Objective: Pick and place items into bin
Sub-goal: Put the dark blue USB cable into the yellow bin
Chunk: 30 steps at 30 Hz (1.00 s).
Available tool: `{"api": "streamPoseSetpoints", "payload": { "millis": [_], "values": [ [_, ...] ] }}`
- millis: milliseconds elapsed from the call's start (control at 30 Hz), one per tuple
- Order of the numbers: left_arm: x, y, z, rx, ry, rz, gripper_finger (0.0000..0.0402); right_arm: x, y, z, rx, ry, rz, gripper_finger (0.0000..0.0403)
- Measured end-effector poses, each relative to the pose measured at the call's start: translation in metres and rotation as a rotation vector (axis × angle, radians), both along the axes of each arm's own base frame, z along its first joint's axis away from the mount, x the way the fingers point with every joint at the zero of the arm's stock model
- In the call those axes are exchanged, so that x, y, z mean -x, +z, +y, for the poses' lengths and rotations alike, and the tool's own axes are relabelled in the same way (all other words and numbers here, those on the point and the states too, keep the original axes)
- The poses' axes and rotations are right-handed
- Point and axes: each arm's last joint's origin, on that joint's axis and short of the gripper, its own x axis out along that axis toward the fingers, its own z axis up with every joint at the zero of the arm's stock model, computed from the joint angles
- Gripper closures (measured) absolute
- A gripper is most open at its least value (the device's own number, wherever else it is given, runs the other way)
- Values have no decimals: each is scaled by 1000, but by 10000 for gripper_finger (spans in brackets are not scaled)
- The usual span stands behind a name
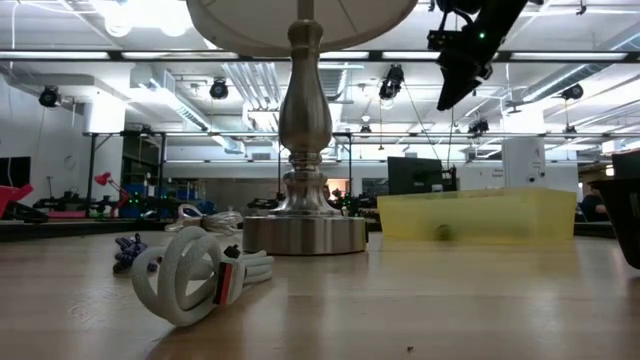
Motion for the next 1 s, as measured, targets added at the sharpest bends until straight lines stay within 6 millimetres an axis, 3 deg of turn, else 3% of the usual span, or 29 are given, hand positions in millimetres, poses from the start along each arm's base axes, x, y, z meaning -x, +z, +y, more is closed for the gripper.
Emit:
{"api": "streamPoseSetpoints", "payload": {
  "millis": [133, 333, 533, 733, 1000],
  "values": [
    [-6, -20, -5, 125, 16, 244, 259, 1, -8, 1, -19, -5, 21, 219],
    [-21, -52, -10, 262, 174, 595, 259, 3, -25, 2, -58, -25, 49, 219],
    [-42, -73, -19, 293, 321, 731, 259, 5, -39, 3, -88, -39, 79, 219],
    [-44, -92, -27, 414, 568, 920, 259, 7, -51, 4, -105, -39, 109, 219],
    [-61, -120, -46, 522, 841, 948, 259, 6, -55, 4, -99, -32, 110, 219]
  ]
}}
